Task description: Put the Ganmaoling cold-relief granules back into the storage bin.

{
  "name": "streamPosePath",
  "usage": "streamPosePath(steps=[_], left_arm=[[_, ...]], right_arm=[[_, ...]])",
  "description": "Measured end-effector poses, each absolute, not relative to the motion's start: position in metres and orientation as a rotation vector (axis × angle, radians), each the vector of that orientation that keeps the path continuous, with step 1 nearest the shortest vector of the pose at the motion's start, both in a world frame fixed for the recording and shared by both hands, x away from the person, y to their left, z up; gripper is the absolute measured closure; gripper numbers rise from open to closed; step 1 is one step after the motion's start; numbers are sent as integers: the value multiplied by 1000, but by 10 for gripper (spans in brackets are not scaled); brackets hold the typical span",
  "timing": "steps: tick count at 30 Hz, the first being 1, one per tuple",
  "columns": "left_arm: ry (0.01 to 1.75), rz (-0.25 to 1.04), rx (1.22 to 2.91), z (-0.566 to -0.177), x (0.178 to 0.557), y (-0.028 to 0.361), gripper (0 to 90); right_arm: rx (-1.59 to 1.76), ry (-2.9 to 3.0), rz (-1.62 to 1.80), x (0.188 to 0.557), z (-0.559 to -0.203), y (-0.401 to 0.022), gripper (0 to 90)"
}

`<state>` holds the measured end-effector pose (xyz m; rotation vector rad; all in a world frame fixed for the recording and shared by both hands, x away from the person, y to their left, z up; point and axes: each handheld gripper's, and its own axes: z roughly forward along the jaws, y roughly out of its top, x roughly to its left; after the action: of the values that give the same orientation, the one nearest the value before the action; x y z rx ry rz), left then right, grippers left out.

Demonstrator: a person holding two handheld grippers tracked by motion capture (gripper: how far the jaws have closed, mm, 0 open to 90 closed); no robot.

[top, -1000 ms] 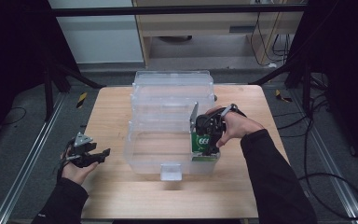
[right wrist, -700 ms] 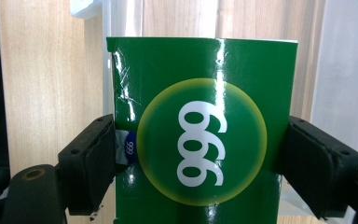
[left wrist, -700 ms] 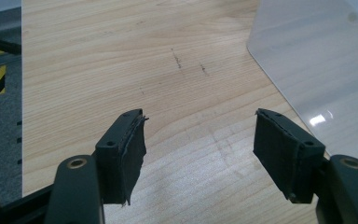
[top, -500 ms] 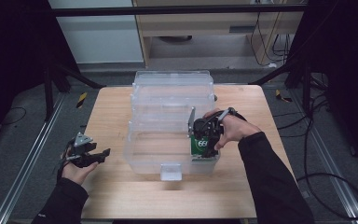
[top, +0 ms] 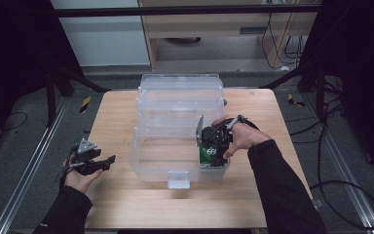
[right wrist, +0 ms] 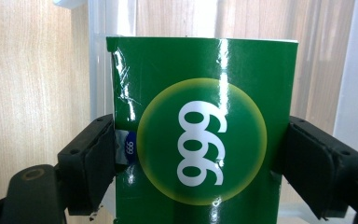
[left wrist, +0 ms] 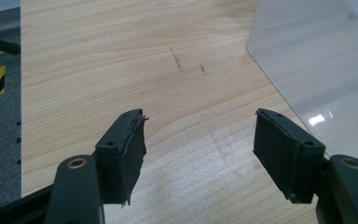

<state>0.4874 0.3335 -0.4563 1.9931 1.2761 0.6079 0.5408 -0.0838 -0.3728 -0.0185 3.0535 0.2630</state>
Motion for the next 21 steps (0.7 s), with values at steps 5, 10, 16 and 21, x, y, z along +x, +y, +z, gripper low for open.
streamPosePath(steps=[5, 10, 16, 21], left_arm=[[1272, 608, 1996, -457, 488, 333, 330], [1275, 608, 1995, -457, 488, 334, 330], [1272, 609, 1996, -457, 488, 333, 329], [1273, 609, 1997, -457, 488, 334, 329]], right_arm=[[-12, 3057, 243, 541, -375, -83, 174], [-3, 3062, 249, 542, -378, -83, 173], [-6, 3059, 255, 541, -379, -83, 171], [-11, 3058, 249, 541, -380, -82, 171]])
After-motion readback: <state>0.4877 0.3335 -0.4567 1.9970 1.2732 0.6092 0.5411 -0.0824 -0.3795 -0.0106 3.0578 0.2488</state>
